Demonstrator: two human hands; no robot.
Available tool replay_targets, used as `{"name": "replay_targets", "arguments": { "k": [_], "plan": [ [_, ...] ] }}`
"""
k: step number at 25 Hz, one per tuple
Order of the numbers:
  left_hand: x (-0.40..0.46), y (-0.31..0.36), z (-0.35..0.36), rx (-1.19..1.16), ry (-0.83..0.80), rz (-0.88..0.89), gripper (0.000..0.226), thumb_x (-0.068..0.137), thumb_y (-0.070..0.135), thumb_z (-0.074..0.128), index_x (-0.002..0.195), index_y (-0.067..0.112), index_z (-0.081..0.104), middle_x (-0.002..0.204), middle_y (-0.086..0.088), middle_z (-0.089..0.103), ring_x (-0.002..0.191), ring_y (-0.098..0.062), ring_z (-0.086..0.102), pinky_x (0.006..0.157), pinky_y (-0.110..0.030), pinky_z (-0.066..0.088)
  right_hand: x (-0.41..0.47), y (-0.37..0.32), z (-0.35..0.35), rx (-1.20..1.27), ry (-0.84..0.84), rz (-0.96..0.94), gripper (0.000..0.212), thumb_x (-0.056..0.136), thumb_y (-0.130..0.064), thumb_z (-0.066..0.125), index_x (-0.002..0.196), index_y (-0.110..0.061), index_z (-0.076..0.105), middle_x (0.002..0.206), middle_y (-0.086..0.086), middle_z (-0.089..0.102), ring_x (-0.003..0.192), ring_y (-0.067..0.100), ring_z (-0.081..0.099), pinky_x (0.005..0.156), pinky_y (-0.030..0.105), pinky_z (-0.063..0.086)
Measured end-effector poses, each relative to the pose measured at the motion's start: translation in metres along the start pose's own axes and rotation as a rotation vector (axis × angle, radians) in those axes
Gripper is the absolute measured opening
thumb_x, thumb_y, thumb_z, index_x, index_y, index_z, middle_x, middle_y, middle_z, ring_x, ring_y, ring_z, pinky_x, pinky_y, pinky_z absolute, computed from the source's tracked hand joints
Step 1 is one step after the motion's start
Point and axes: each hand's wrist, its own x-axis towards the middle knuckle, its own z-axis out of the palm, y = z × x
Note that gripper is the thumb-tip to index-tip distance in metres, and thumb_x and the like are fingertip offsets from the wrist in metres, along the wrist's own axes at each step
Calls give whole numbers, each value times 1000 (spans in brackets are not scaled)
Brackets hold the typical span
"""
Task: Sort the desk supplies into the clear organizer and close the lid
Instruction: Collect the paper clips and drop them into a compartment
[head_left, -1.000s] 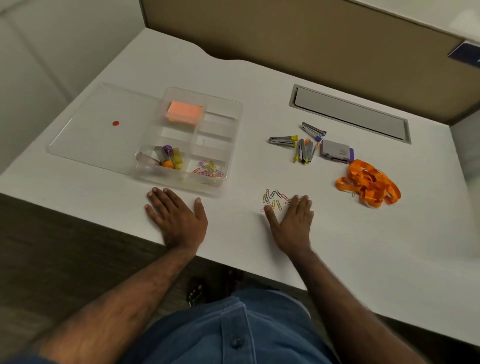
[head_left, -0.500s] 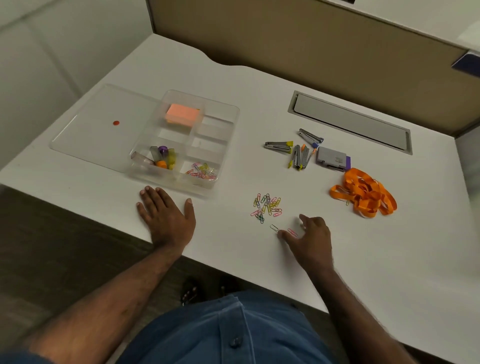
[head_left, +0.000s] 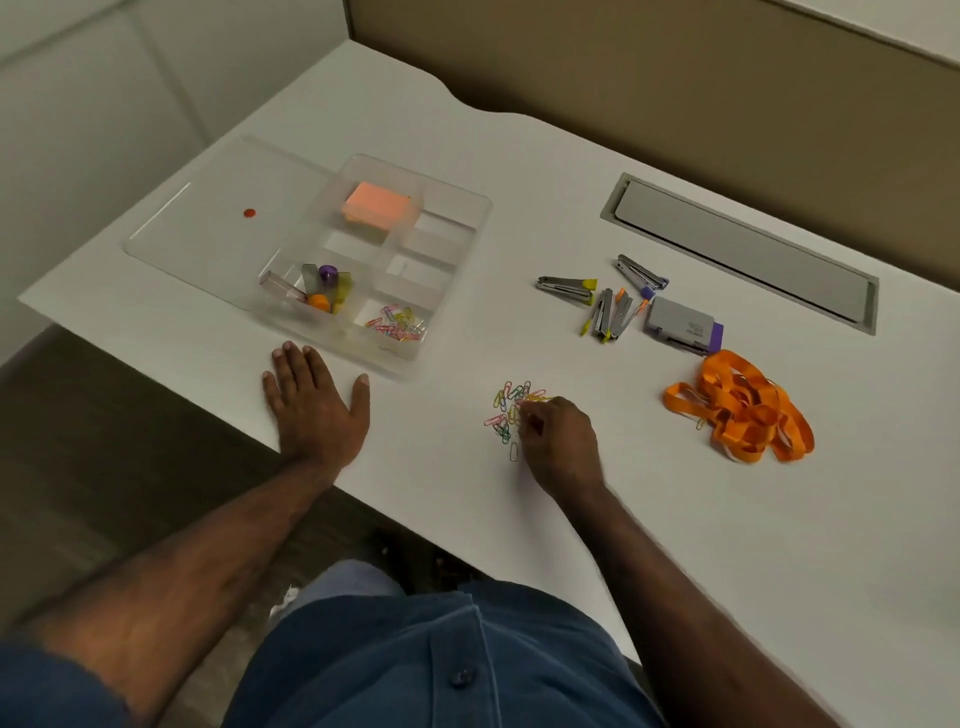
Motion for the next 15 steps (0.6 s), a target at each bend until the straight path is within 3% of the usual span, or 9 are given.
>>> {"name": "replay_targets", "arguments": {
  "k": [3,5,6,8,10,12,14,15],
  "plan": [
    [-1,0,3,-6,14,0,94,99,67,18,161,-3,16,170,-25,12,160,-37,8,130,-55,9,13,5,-6,53,65,-70,22,93,-27,67,112,-21,76,102,3,64,99,27,61,76,31,45],
    [-1,0,3,-3,19,-9,93,100,67,19,161,-4,17,170,-26,14,160,-37,9,130,-55,10,17,12,-4,7,9,-123,51,89,-42,73,136,-23,64,134,7,57,128,29,50,103,37,45],
    [-1,0,4,-2,22,-13,93,100,67,19,160,-4,18,170,-26,15,160,-36,10,129,-55,10,18,15,-2,-37,-56,-143,65,90,-50,70,147,-23,54,151,10,47,142,32,38,116,42,37],
    [-1,1,5,-4,31,-13,93,100,66,20,160,-4,19,170,-26,16,160,-36,10,129,-55,11,17,16,3,-161,-189,-197,75,97,-57,56,160,-24,33,170,14,20,158,34,13,127,49,17],
    [0,0,5,-11,31,-14,92,100,66,22,160,-4,19,170,-26,16,160,-36,10,129,-55,10,8,15,12,-269,-259,-273,71,104,-51,42,164,-21,20,173,15,4,159,37,-3,128,54,7],
    [-1,0,5,-20,38,-14,92,100,65,23,160,-4,20,170,-25,17,160,-36,10,129,-55,10,-2,16,18,-311,-247,-353,64,107,-34,37,165,-16,17,173,17,1,159,39,-7,128,54,6],
    [-1,1,4,-29,43,-14,92,100,65,24,160,-4,20,170,-25,16,160,-35,10,129,-55,10,-11,17,18,-313,-218,-399,64,101,-10,40,163,-11,24,172,19,10,159,40,2,130,48,11],
    [-1,1,4,-36,42,-14,92,99,65,25,160,-4,20,170,-25,16,160,-35,10,129,-55,10,-16,17,18,-320,-185,-414,65,96,-1,44,160,-8,32,169,20,21,158,40,13,127,45,20]
  ]
}}
